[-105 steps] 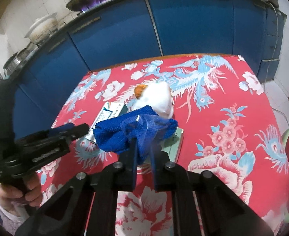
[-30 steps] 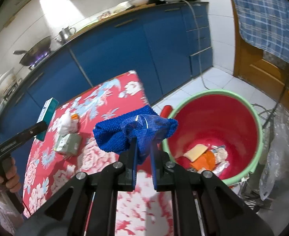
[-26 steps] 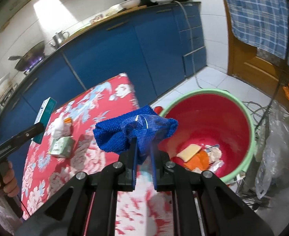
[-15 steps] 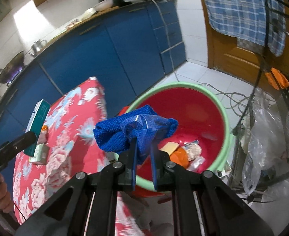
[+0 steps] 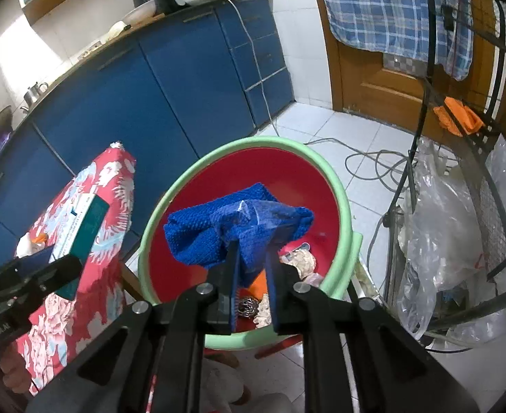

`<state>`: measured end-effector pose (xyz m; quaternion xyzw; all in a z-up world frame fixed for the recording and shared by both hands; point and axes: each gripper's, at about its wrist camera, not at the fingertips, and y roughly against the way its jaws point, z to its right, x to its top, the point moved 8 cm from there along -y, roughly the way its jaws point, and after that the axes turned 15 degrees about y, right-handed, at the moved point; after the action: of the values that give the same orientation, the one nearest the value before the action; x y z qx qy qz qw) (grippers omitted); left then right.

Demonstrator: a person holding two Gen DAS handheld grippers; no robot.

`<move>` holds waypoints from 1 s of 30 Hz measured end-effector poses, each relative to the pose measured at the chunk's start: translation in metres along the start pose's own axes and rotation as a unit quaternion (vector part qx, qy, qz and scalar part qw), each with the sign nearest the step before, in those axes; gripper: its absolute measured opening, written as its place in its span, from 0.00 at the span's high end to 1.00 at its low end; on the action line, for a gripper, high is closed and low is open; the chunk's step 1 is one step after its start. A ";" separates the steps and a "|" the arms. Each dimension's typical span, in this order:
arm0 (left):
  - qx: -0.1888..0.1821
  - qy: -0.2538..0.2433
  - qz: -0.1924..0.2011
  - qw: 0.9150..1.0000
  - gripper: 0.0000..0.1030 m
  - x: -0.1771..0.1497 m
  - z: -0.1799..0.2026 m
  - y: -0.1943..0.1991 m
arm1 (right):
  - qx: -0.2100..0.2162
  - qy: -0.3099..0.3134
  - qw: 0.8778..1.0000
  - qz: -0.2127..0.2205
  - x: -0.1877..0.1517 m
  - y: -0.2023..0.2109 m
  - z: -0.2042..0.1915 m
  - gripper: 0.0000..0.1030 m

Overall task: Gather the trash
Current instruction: 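Carry the white box and blue cloth over the red bucket, then open both tools to drop the box and blue cloth into the bucket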

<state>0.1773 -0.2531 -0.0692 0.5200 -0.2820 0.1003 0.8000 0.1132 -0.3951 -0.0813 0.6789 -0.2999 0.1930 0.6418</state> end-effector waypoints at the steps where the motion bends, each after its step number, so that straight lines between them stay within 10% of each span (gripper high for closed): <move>1: 0.000 0.001 -0.003 1.000 0.50 0.000 0.001 -0.005 | 0.001 0.000 1.000 -0.003 -0.001 -0.002 0.001 0.81; 11: -0.002 -0.005 -0.023 1.000 0.50 0.000 0.013 -0.031 | 0.000 0.009 1.000 0.002 0.000 -0.004 0.013 0.62; 30: -0.005 -0.043 -0.014 0.999 0.36 0.000 0.037 -0.037 | -0.014 -0.024 1.000 0.010 -0.006 0.009 0.035 0.61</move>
<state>0.1813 -0.3023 -0.0865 0.5234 -0.3094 0.0653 0.7912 0.0987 -0.4285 -0.0822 0.6715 -0.3245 0.1789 0.6417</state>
